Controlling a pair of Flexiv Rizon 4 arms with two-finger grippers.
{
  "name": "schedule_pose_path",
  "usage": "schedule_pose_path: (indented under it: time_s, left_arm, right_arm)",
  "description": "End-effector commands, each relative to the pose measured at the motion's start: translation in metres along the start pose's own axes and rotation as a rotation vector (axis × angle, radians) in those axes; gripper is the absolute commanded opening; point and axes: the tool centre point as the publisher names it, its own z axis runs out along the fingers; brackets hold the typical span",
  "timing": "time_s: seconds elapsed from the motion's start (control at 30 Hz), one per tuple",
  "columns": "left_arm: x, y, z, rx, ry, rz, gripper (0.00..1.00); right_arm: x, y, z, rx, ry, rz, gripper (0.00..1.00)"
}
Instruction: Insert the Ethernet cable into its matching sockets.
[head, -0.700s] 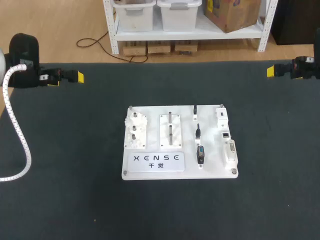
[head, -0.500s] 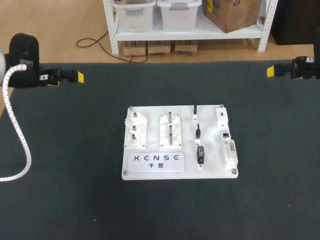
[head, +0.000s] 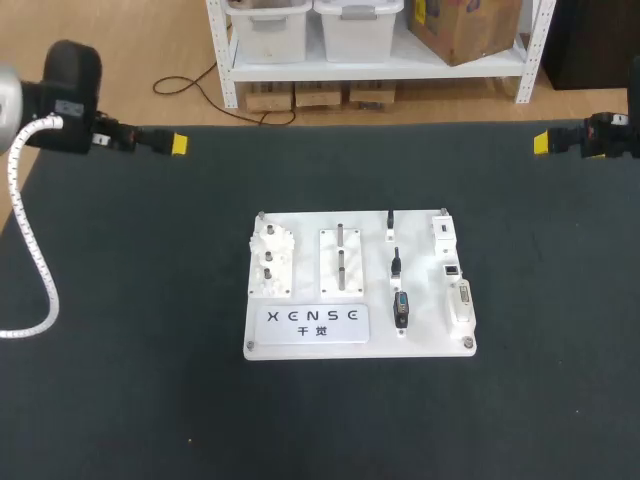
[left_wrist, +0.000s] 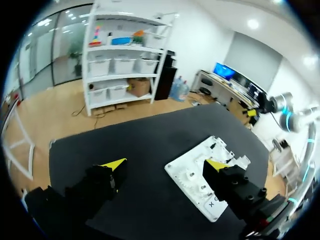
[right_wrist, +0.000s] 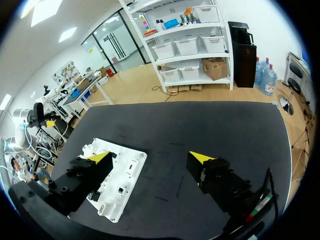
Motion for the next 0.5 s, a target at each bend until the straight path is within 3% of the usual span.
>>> schedule_pose_path:
  time_s: [0.03, 0.1, 0.27, 0.5]
  left_arm:
    - [0.013, -0.004, -0.010, 0.417, -0.119, 0.240, 1.00]
    - [0.018, -0.011, -0.013, 0.498, -0.134, 0.291, 1.00]
    - [0.033, -0.032, -0.018, 0.604, -0.143, 0.406, 1.00]
    - [0.055, -0.065, -0.016, 0.660, -0.151, 0.472, 1.00]
  right_arm:
    - [0.000, 0.000, 0.000, 0.002, 0.000, 0.000, 1.00]
    - [0.000, 0.000, 0.000, 0.002, 0.000, 0.000, 1.00]
    - [0.000, 0.000, 0.000, 0.002, 0.000, 0.000, 1.00]
    - [0.000, 0.000, 0.000, 0.002, 0.000, 0.000, 1.00]
